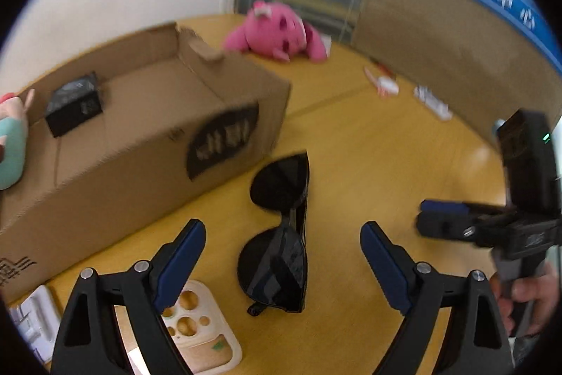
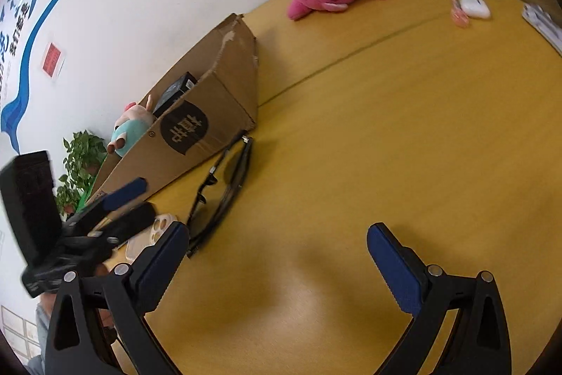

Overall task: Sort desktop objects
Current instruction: 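Move the left tool to the black sunglasses on the table, then close the left tool on the sunglasses lens and lift them over the box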

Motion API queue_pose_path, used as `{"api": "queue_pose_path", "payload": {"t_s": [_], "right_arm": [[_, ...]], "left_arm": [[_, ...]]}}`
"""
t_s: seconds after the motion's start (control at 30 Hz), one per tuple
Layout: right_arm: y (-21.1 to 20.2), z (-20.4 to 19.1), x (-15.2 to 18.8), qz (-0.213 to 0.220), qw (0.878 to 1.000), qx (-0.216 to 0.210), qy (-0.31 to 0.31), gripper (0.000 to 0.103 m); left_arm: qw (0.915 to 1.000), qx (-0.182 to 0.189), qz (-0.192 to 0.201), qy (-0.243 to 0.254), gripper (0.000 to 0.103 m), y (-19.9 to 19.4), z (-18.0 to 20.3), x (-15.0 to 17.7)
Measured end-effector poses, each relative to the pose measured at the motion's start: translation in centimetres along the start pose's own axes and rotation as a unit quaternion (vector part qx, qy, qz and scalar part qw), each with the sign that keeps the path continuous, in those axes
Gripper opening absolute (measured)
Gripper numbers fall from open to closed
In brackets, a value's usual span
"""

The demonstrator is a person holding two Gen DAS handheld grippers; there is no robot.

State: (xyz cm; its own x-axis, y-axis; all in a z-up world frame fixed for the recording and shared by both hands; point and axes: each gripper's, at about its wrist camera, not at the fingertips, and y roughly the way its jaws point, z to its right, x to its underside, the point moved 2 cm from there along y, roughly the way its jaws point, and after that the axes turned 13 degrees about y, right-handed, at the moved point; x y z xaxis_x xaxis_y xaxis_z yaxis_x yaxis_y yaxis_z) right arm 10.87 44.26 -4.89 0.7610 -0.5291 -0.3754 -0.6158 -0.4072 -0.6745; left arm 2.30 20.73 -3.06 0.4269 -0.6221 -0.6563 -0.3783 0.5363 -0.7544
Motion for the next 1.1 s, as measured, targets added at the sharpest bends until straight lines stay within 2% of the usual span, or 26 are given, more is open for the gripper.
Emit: {"api": "queue_pose_path", "payload": {"t_s": [0.07,0.17,0.27,0.3,0.37,0.47,0.6,0.67,0.7,0.8,0.87,0.9,0.93,1.1], "right_arm": [[-0.1,1.0,0.2,-0.005,1.000,-0.008,0.015,0.103],[-0.2,0.8,0.3,-0.007,1.000,-0.018,0.013,0.103],[0.5,0.1,0.2,-0.019,0.999,-0.035,0.010,0.103],[0.8,-0.2,0.2,-0.022,0.999,-0.040,0.008,0.103],[1.6,-1.1,0.2,-0.029,0.998,-0.050,0.003,0.103],[3.0,-2.5,0.2,-0.042,0.996,-0.076,0.001,0.103],[5.3,-4.4,0.1,-0.058,0.995,-0.085,-0.006,0.100],[6.5,-5.5,0.4,-0.070,0.993,-0.095,-0.011,0.095],[7.0,-6.0,0.5,-0.076,0.993,-0.094,-0.017,0.087],[7.5,-7.2,1.2,-0.070,0.994,-0.074,-0.040,0.084],[7.6,-7.2,1.4,-0.068,0.995,-0.067,-0.039,0.069],[7.5,-7.0,1.4,-0.067,0.995,-0.066,-0.036,0.052],[7.5,-6.6,1.5,-0.067,0.995,-0.067,-0.029,0.041],[6.7,-7.1,1.7,-0.057,0.995,-0.071,-0.030,0.038]], "left_arm": [[0.9995,0.014,-0.029,0.003,0.086,1.7,0.2,0.5],[0.9968,0.024,-0.071,-0.028,0.079,3.5,-0.3,1.2],[0.9973,0.019,-0.069,-0.016,0.068,3.4,0.1,1.1],[0.9972,0.016,-0.072,-0.009,0.060,3.3,0.4,1.1],[0.9969,0.011,-0.078,-0.003,0.051,3.2,0.6,1.2],[0.9966,0.008,-0.081,0.001,0.051,3.0,0.8,1.4],[0.9973,0.011,-0.072,-0.001,0.051,2.6,1.4,1.9],[0.9976,0.017,-0.068,-0.002,0.051,2.4,1.7,2.3],[0.9977,0.015,-0.066,-0.001,0.051,2.3,2.0,2.5],[0.9983,0.000,-0.059,-0.007,0.051,1.8,1.9,3.0],[0.9984,-0.004,-0.052,-0.021,0.051,1.3,1.4,3.5],[0.9984,-0.007,-0.049,-0.026,0.051,1.1,1.1,3.7],[0.9985,-0.007,-0.045,-0.030,0.051,0.8,1.1,3.9],[0.9991,-0.014,-0.024,-0.033,0.050,-0.5,1.1,3.7]]}}
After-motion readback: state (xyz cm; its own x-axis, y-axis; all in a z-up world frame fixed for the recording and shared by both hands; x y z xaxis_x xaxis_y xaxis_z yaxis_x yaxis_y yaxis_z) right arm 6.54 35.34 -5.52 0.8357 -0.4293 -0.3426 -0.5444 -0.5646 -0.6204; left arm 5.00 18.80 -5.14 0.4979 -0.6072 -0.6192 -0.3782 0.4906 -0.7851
